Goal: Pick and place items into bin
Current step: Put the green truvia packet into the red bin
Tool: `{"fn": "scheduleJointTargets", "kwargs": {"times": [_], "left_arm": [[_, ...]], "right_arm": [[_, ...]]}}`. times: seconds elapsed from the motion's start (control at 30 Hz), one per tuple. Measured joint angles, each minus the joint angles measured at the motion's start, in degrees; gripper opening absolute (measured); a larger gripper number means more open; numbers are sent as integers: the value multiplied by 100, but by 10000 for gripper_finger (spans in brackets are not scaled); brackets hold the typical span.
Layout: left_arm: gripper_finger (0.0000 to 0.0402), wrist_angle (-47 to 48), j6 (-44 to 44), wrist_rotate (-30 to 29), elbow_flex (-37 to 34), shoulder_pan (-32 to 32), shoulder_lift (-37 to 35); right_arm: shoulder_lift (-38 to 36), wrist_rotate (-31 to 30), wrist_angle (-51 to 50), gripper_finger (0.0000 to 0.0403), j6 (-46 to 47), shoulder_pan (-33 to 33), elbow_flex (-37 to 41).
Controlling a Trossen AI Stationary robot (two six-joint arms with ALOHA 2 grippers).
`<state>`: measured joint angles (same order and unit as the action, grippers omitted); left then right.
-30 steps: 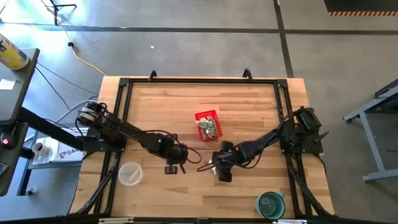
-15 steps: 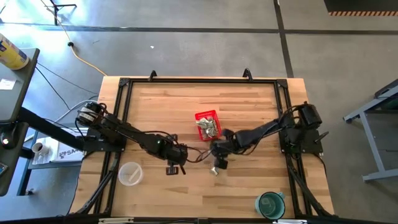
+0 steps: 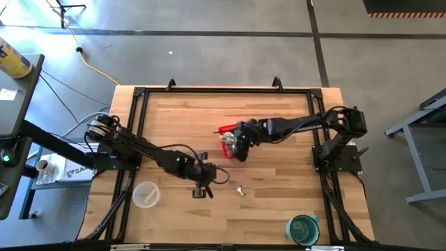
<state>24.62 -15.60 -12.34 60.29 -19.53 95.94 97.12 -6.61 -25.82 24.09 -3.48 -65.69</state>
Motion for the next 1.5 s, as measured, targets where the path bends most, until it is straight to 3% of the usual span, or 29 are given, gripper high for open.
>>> {"fn": "scheduleJointTargets", "kwargs": {"times": [0.17, 0.3, 0.4, 0.53, 0.7, 0.93, 1.1, 1.2, 1.3, 1.5], "left_arm": [[156, -1239, 1398, 134, 11, 2, 216], [156, -2521, 2421, 1197, 5, 78, 821], [156, -3298, 2690, 1495, 0, 130, 1171], [156, -3448, 2814, 1422, 262, 168, 1256], [171, -3177, 3216, 1515, 736, 151, 1466], [252, -2808, 3466, 1296, 1547, 199, 2257], [273, -2136, 3594, 1787, 2044, 387, 2599], [253, -1946, 3877, 1923, 2050, 490, 2700], [207, -1893, 3977, 1976, 2054, 611, 2780], [48, -1583, 3982, 2059, 2065, 858, 2734]], "right_arm": [[-203, 386, -632, 270, -80, -60, -4], [-516, -112, -1728, 352, -189, 468, -4], [-821, -805, -2497, 390, 133, 1017, 98], [-1241, -1331, -2977, 392, 1096, 1760, 368], [-1496, -1419, -3055, 395, 2190, 2396, 724], [-1463, -1130, -2994, 399, 2739, 2725, 998], [-1460, -1112, -2986, 399, 2842, 2866, 1038], [-1460, -1153, -2961, 397, 2847, 2883, 1038], [-1460, -1244, -2940, 397, 2847, 2873, 1038], [-1458, -1351, -2972, 397, 2866, 2856, 1038]]}}
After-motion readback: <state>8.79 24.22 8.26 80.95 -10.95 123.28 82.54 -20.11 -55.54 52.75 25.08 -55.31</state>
